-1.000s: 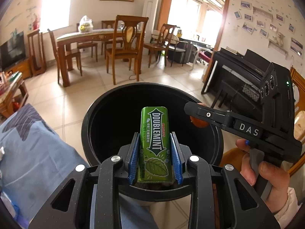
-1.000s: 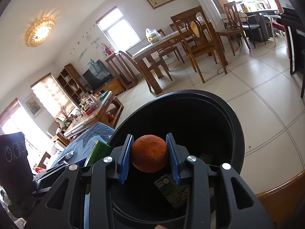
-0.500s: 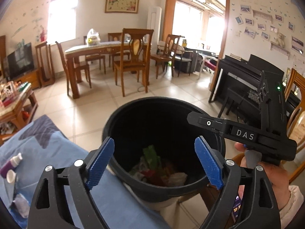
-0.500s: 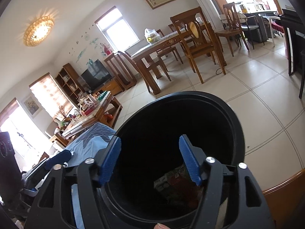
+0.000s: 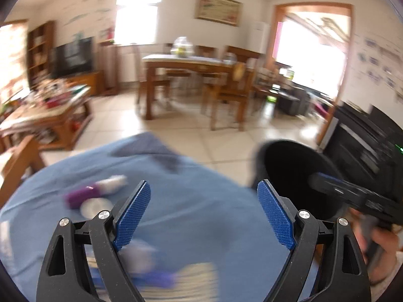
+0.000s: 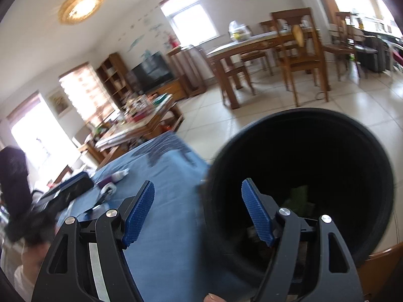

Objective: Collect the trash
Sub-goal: 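Grasp the purple spray bottle with the left tool while the right tool grasps the battery card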

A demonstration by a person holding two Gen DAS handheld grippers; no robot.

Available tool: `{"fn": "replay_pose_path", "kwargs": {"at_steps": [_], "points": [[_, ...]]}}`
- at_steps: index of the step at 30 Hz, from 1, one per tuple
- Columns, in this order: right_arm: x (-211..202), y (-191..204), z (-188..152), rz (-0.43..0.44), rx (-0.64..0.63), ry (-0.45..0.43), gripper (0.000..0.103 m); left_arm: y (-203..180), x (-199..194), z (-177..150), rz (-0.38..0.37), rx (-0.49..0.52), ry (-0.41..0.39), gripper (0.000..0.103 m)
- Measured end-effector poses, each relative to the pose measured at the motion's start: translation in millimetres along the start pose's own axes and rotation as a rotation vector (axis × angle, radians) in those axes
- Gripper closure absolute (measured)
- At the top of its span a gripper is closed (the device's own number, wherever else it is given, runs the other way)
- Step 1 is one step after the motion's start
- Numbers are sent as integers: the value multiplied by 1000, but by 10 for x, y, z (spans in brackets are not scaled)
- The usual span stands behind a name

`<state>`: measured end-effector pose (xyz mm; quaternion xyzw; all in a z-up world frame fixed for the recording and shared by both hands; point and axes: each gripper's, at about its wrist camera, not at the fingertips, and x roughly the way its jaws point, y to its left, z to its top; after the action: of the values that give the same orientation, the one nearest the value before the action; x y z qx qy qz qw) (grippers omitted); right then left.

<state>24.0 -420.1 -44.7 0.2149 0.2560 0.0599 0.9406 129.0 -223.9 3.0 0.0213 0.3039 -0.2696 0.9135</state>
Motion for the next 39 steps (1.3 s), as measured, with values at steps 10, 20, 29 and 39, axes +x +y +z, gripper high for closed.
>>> {"fn": "replay_pose_path", "kwargs": {"at_steps": [10,20,29,39], "points": [[686,1049,-114,184,-113,170,31,1206,421,191,141,45,178,35],[1264,1548,-209,177,-157,306,50,1259,899,114,118,176,281,49],[1565,1646,-308,198,-143,385,78,1471,1068,131,106,79,312,68],[1453,1724,-315,259,-175,311,99,1690,792,210,112,-42,226,76]]}}
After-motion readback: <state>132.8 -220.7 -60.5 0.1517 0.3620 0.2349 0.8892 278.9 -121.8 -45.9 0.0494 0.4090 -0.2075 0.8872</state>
